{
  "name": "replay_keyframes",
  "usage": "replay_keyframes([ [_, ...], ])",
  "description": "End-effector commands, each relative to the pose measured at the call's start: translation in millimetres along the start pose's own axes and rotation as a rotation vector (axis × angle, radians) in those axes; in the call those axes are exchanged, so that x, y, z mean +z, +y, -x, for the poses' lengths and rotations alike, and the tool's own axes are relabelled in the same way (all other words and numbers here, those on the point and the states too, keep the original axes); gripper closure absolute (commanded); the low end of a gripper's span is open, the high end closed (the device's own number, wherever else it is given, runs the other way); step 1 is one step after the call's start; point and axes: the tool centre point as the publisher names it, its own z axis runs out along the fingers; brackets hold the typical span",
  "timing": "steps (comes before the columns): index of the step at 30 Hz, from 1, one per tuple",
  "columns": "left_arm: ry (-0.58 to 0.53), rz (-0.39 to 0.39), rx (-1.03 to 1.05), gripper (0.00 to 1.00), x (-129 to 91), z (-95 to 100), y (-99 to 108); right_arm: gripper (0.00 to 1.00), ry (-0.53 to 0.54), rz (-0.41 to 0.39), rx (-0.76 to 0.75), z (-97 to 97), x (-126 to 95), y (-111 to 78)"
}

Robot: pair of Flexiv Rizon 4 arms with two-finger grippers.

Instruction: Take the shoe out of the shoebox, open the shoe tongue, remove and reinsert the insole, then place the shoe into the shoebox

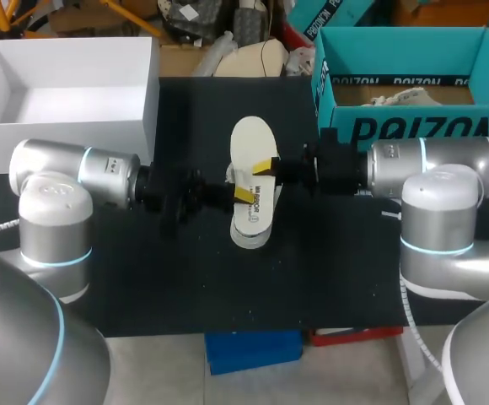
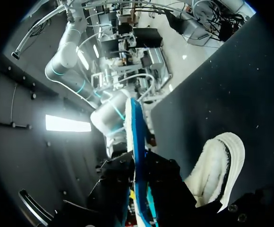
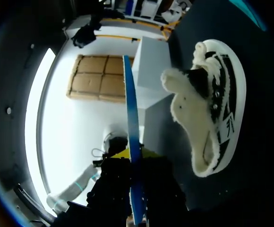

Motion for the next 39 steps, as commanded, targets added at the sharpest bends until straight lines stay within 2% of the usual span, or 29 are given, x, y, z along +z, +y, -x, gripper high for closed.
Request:
replay_keyframes([
  [1,0.195,0.032,0.099,0.00,-9.2,13.4,-6.7,1.00,-0.002,0.004,0.000,-0.2,2.0,-0.5],
  [3,0.309,0.044,0.125,0.00,-18.8,18.6,-8.1,1.00,-0.002,0.004,0.000,-0.2,2.0,-0.5],
  [6,0.611,0.081,0.202,0.00,-31.2,22.5,-10.5,1.00,-0.002,0.004,0.000,-0.2,2.0,-0.5],
  [8,0.748,0.109,0.254,0.00,-35.9,26.5,-12.2,1.00,-0.002,0.004,0.000,-0.2,2.0,-0.5],
  [13,1.125,0.143,0.334,0.00,-34.7,39.3,-16.5,1.00,-0.002,0.004,0.000,-0.2,2.0,-0.5],
  [16,1.294,0.187,0.386,0.00,-28.1,46.4,-18.1,1.00,-0.002,0.004,0.000,-0.2,2.0,-0.5],
  [19,1.406,0.201,0.406,0.00,-24.7,52.8,-18.9,1.00,-0.002,0.004,0.000,-0.2,2.0,-0.5],
  [35,1.416,0.189,0.414,0.00,-23.2,55.1,-20.1,1.00,-0.002,0.004,0.000,-0.2,2.0,-0.5],
  [39,1.480,0.142,0.191,0.00,-12.3,57.1,-13.5,1.00,-0.002,0.004,0.000,-0.2,2.0,-0.5],
])
